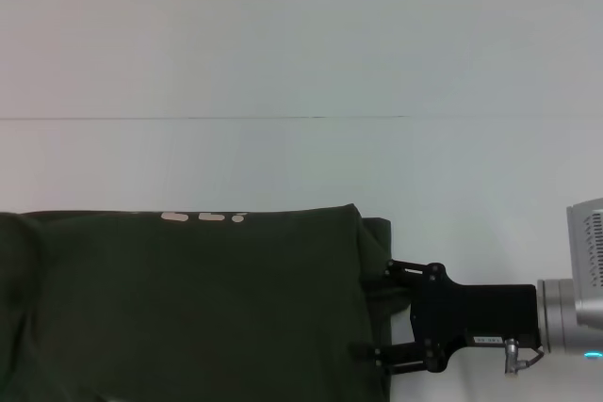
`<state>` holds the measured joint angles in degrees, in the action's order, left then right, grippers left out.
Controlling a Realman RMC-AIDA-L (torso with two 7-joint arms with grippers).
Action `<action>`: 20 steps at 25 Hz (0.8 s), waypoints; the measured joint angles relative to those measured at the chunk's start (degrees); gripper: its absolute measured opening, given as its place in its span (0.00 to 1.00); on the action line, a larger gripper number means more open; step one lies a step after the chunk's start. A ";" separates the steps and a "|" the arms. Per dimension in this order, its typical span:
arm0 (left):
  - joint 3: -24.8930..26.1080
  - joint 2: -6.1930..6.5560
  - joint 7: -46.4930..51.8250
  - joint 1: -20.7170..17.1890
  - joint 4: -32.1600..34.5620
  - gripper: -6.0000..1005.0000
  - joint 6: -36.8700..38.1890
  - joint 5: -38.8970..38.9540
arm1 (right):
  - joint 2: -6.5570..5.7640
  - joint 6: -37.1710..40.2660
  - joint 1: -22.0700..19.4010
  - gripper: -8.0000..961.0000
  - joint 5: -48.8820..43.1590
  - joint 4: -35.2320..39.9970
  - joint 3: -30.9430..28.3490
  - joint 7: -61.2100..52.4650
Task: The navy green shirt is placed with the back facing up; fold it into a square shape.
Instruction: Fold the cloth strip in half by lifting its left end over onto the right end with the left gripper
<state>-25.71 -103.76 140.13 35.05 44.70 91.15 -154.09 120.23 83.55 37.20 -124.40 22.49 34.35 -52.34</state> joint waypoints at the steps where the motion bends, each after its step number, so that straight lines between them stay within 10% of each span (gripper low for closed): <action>1: 0.03 -0.19 0.46 0.22 0.30 0.12 1.37 1.12 | 0.00 0.01 -0.10 0.94 0.01 0.06 -0.05 0.01; 12: 0.00 -4.86 8.79 4.79 2.38 0.12 13.47 12.22 | -0.16 -0.02 -1.86 0.94 1.75 0.36 -0.21 0.24; 20: -0.59 -12.72 13.28 8.74 1.39 0.12 11.78 17.10 | -0.18 0.04 -2.96 0.94 2.31 0.45 -0.18 0.29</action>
<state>-26.30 -116.48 153.41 43.80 46.10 102.94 -136.98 120.05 83.58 34.24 -122.08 22.94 34.17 -52.05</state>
